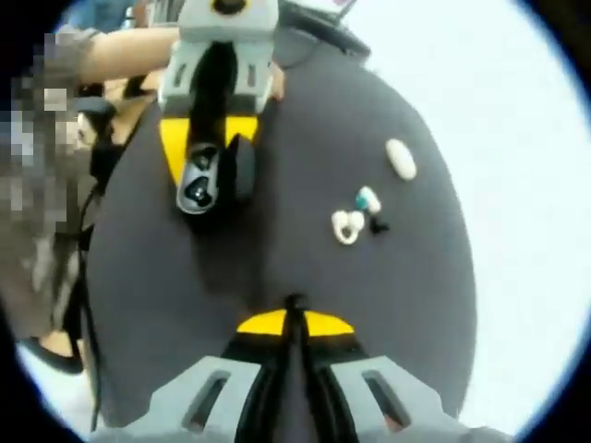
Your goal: Pick up three earphones and place each one into its charging case using tactile feedback, ensure that each earphone is properly inserted and securely positioned inside the case.
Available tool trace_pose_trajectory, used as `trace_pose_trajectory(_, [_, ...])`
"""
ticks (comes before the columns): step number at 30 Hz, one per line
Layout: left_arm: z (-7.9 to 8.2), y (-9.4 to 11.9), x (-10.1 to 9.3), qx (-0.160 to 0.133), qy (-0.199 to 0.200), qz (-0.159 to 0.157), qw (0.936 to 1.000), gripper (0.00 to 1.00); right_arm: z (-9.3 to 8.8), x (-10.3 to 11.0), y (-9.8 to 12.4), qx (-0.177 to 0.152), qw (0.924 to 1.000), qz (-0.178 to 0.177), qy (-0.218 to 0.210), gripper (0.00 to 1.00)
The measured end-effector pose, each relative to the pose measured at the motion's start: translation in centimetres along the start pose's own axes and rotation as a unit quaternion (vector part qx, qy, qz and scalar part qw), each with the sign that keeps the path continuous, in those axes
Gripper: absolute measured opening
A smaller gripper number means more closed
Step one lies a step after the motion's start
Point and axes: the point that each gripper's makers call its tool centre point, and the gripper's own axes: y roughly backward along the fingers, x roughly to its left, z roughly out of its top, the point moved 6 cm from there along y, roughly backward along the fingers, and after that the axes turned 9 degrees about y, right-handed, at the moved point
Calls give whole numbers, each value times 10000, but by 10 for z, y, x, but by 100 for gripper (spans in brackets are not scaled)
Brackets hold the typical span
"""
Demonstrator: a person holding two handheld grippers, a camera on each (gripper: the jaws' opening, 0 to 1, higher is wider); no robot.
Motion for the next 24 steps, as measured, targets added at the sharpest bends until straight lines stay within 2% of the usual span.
trace_pose_trajectory(2, [0,0,0,0,2,-1,10000,14,2,0,8,-606,9975,109,-356,8])
trace_pose_trajectory(3, [0,0,0,0,7,-2,10000,14,3,0,13,-965,9933,181,-607,8])
trace_pose_trajectory(5, [0,-1,0,0,3,1,10000,14,4,-2,23,-1652,9809,244,-998,8])
trace_pose_trajectory(6, [0,-1,0,1,8,1,10000,14,4,-4,28,-2012,9718,283,-1195,8])
trace_pose_trajectory(7, [0,-1,0,0,13,0,10000,14,4,-5,34,-2396,9609,306,-1351,8])
trace_pose_trajectory(8, [0,-1,0,0,13,2,10000,14,5,-4,40,-2858,9453,394,-1522,8])
trace_pose_trajectory(10, [0,-1,-1,-1,15,2,10000,14,5,0,48,-3632,9077,732,-1969,8])
trace_pose_trajectory(12, [1,-2,-1,-1,19,0,10000,14,5,6,48,-4166,8743,1100,-2235,8])
trace_pose_trajectory(13, [1,-2,-1,-2,21,0,10000,14,4,7,46,-4280,8667,1099,-2313,8])
trace_pose_trajectory(15, [0,-2,-1,-2,26,-1,10000,14,4,9,40,-4411,8575,1132,-2393,8])
trace_pose_trajectory(17, [0,-2,-1,-4,33,-2,10000,14,7,11,33,-4458,8532,1178,-2437,8])
trace_pose_trajectory(19, [0,-2,-1,-4,42,-4,10000,14,14,14,29,-4510,8523,1198,-2362,8])
trace_pose_trajectory(24, [0,-1,-1,-4,37,-5,10000,14,35,19,23,-4706,8550,1168,-1839,8])
